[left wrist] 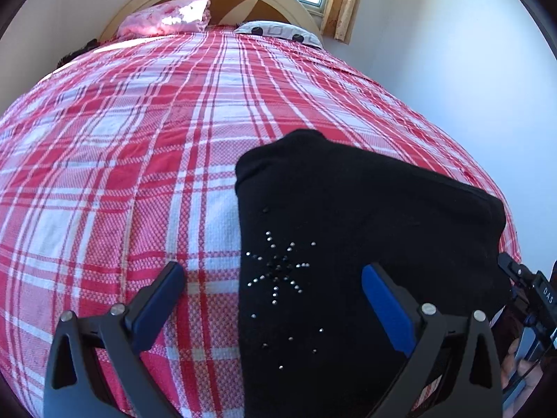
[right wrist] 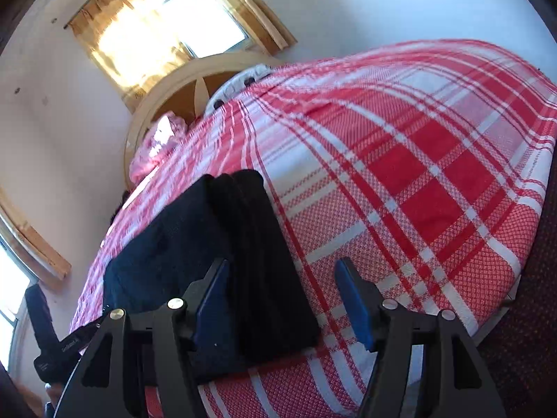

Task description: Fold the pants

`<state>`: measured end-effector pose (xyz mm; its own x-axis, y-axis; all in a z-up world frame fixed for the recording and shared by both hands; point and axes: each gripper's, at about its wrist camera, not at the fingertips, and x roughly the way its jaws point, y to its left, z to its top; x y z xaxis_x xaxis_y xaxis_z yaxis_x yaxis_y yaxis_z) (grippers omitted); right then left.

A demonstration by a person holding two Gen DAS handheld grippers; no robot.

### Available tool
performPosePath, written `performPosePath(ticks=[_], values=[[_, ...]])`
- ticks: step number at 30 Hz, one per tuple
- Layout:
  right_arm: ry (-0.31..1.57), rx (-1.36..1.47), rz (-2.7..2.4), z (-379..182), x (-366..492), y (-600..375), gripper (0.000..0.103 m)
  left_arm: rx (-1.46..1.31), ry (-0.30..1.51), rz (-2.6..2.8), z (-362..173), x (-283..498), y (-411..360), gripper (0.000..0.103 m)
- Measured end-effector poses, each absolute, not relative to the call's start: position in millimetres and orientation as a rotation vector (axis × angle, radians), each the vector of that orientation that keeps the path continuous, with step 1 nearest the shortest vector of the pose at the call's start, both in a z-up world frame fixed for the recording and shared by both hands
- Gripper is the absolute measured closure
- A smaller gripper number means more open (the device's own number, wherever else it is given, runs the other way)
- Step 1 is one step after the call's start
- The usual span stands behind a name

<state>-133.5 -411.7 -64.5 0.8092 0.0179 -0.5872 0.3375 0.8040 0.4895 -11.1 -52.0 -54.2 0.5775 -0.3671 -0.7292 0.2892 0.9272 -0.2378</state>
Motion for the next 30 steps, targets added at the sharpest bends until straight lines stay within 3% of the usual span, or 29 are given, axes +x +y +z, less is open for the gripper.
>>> performPosePath(ticks=[4,9,21,25,30], values=[[0.62,0.618,-0.19,-68,-137,-406,0.033,-0.076,0.866,-0.399,-54,-12,-53,0.0],[0.621,0.728,-0.061,-73,-140,-399,0.022,-0.074,0.871,-0.413,-57,-8,-53,0.0],[0.649,0.677,-0.057,-71,-129,-391,0.023,-0.069,0.871,-0.434,-58,-8,-51,0.0],[0.588,0.852,-0.072,-84,-141,-423,0.023,-0.067,0.872,-0.44,-59,-5,-51,0.0],[0.647,0.906,0.01,-86,-136,-411,0.022,-0.065,0.893,-0.433,-58,-2,-52,0.0]])
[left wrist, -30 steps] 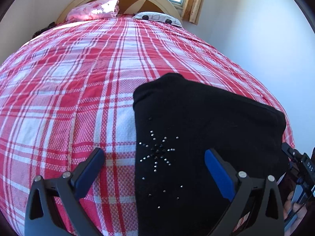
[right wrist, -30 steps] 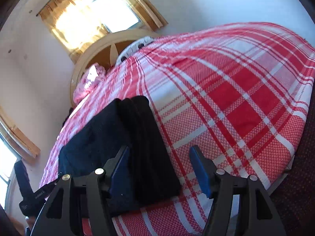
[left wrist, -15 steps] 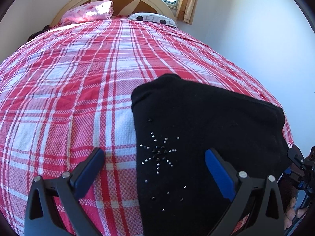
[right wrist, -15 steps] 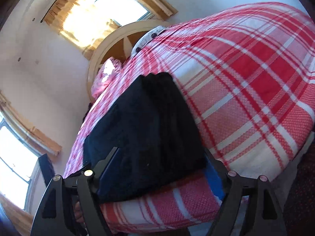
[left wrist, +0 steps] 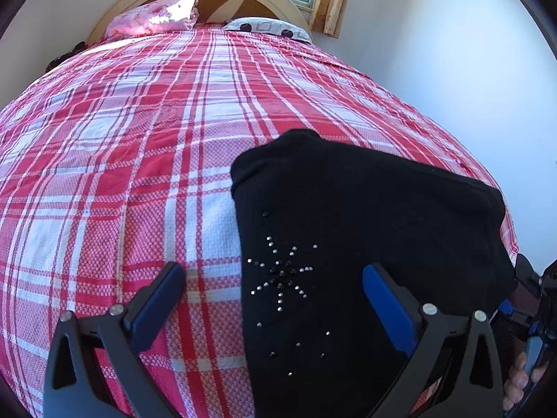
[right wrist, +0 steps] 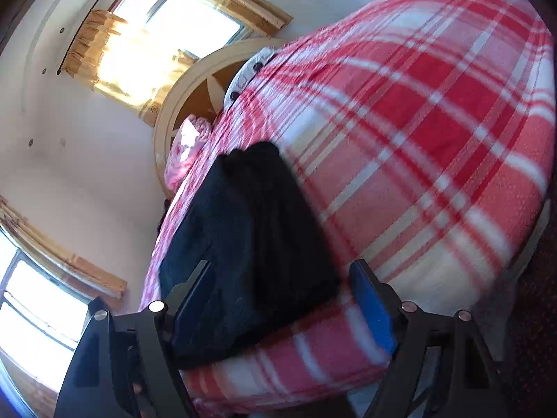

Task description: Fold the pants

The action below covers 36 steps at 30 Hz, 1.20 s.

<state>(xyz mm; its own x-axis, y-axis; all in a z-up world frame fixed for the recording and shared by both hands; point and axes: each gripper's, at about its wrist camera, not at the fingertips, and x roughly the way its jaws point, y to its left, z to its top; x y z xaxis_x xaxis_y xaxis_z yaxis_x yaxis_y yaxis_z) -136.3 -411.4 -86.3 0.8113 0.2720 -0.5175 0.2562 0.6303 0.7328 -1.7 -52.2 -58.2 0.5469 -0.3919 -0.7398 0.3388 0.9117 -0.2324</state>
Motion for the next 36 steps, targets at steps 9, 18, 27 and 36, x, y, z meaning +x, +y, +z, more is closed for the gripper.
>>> performPosePath(ticks=[9,18,27,36], values=[[0.634,0.859,0.021,-74,-122,-398,0.022,-0.061,0.904,-0.433,-59,1,-52,0.0],[0.662,0.717,0.0,-79,-111,-404,0.063,-0.056,0.898,-0.436,-60,1,-52,0.0],[0.673,0.62,-0.036,-76,-117,-398,0.066,-0.064,0.882,-0.4,-44,-5,-37,0.001],[0.672,0.576,-0.058,-75,-117,-390,0.066,-0.158,0.943,-0.439,-59,-1,-27,0.0]])
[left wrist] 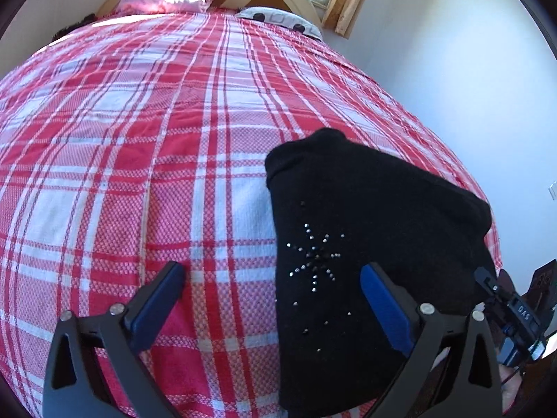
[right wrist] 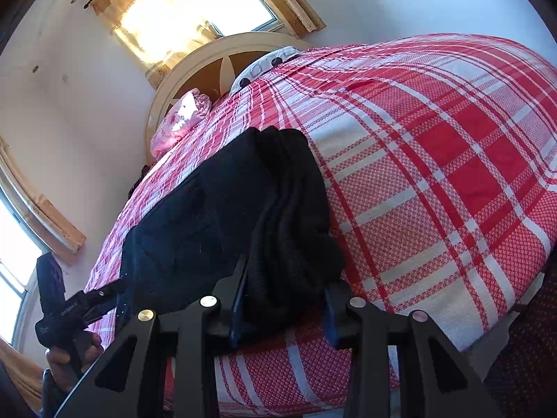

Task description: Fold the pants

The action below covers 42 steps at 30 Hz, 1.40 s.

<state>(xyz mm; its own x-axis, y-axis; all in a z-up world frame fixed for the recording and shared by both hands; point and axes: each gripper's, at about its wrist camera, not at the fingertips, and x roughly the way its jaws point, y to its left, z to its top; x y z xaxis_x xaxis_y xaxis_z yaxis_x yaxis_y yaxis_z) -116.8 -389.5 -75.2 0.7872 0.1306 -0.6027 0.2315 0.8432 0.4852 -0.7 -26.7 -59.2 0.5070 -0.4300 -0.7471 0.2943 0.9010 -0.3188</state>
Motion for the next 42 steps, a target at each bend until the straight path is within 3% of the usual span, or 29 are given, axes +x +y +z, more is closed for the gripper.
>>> performPosePath(ticks=[2,4,8,13,15,17,19,21,24,25,26,30,36,42], values=[[0.67,0.579,-0.058,-76,-118,-390,0.066,-0.142,0.934,-0.44,-55,-3,-30,0.002],[0.669,0.583,-0.055,-76,-117,-391,0.066,-0.196,0.901,-0.47,-43,-5,-26,0.013],[0.667,0.607,-0.043,-78,-118,-395,0.065,-0.207,0.867,-0.481,-29,-2,-23,0.014],[0.666,0.615,-0.037,-78,-118,-397,0.065,-0.284,0.958,-0.524,-55,6,-26,0.014],[0.666,0.617,-0.036,-78,-119,-397,0.065,-0.256,0.916,-0.51,-53,-4,-31,0.015],[0.665,0.618,-0.037,-78,-119,-396,0.065,-0.222,0.912,-0.571,-51,-15,-42,0.026],[0.664,0.62,-0.037,-78,-119,-396,0.065,-0.222,0.916,-0.601,-49,-25,-48,0.026],[0.662,0.622,-0.038,-78,-119,-395,0.065,-0.222,0.927,-0.628,-48,-29,-50,0.033],[0.662,0.623,-0.037,-79,-120,-396,0.065,-0.321,0.967,-0.653,-48,-28,-41,0.059],[0.662,0.624,-0.037,-79,-120,-396,0.065,-0.367,0.987,-0.649,-51,-23,-36,0.072],[0.661,0.626,-0.036,-79,-120,-396,0.065,-0.404,1.005,-0.638,-53,-20,-33,0.076],[0.657,0.639,-0.032,-80,-121,-398,0.065,-0.593,1.058,-0.661,-67,-13,-16,0.079],[0.651,0.641,-0.031,-80,-123,-399,0.065,-0.366,0.949,-0.629,-48,-33,-42,0.084],[0.64,0.53,-0.066,-73,-125,-384,0.067,-0.321,0.9,-0.606,-42,-33,-40,0.086]])
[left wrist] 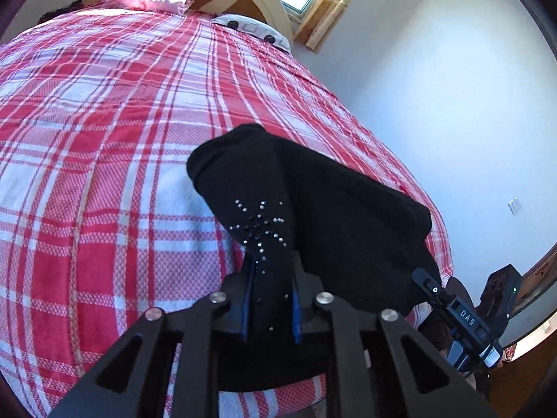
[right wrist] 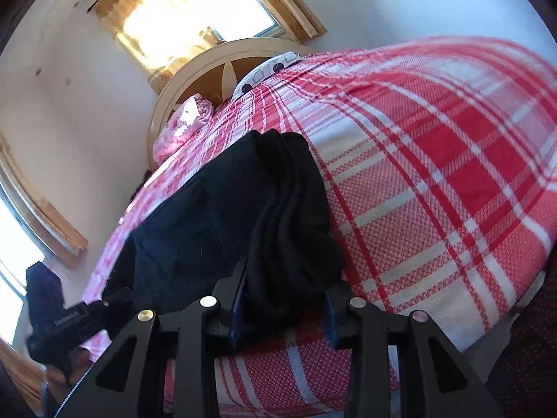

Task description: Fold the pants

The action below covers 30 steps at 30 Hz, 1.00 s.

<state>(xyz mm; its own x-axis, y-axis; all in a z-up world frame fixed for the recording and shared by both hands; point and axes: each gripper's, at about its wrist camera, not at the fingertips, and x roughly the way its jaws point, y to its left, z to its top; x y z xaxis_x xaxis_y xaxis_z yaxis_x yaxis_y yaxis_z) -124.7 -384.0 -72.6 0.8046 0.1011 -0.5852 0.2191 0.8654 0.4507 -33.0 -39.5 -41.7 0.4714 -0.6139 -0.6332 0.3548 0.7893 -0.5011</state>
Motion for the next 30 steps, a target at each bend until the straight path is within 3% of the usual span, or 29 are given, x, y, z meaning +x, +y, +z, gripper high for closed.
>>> performPosePath(ticks=[3,12,30], values=[[0.63,0.389,-0.109,-60,-126,-362,0.071,-0.252,0.837,-0.611,-28,-38,-38,0.086],[0.57,0.316,-0.061,-2,-107,-316,0.073,-0.285,0.726,-0.58,-2,-19,6,0.092],[0.51,0.25,0.413,32,88,-92,0.075,-0.192,0.482,-0.101,49,37,212,0.091]])
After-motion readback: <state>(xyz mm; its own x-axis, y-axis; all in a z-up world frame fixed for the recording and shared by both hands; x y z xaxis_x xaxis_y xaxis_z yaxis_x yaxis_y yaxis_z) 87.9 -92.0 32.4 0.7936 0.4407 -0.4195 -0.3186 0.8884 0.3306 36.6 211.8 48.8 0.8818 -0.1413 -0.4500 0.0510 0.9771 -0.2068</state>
